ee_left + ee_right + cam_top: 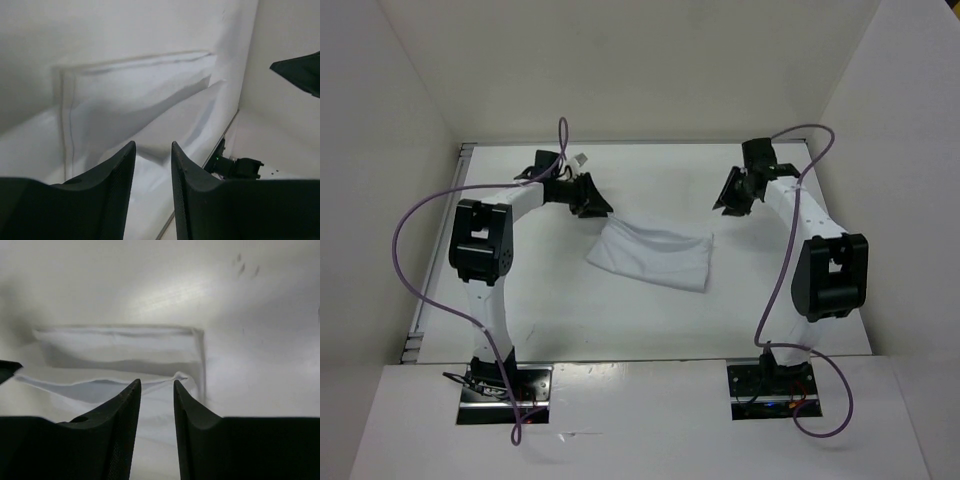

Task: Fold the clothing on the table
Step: Fold the skirt

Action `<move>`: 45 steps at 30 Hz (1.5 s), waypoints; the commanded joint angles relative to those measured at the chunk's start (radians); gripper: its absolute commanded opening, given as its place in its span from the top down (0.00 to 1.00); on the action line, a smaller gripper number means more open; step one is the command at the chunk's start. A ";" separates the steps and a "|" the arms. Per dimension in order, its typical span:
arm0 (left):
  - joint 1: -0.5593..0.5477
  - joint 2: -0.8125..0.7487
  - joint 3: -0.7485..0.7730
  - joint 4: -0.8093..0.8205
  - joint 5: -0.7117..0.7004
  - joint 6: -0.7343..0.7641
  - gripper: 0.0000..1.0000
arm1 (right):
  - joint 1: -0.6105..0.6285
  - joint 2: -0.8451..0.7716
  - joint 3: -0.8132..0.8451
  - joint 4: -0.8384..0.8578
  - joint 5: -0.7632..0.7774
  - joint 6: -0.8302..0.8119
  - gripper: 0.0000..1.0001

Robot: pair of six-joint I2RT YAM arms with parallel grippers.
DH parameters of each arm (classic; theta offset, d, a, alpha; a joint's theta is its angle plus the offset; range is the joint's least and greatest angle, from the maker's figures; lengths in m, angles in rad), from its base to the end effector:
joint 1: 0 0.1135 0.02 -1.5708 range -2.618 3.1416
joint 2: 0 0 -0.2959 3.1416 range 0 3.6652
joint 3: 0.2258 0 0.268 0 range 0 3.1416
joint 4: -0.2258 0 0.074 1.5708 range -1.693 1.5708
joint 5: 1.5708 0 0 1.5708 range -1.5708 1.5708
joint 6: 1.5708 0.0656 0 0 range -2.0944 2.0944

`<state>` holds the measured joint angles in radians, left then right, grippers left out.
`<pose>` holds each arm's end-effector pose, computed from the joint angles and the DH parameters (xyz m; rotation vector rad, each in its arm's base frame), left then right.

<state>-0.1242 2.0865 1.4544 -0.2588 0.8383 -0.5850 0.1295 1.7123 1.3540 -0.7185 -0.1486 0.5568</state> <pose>0.4764 -0.1086 0.1733 -0.1852 2.4944 -1.3358 0.3887 0.0604 0.2488 0.5221 2.6447 0.4176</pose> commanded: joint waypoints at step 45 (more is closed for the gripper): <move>-0.120 -0.175 -0.207 -0.096 0.051 0.234 0.94 | 0.314 0.480 0.351 0.096 -0.002 -0.138 0.91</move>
<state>-0.2390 1.9755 1.2583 -0.3607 0.8761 -0.3901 0.4629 2.1632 1.6199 -0.6380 -0.2409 0.4496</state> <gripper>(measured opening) 0.057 0.091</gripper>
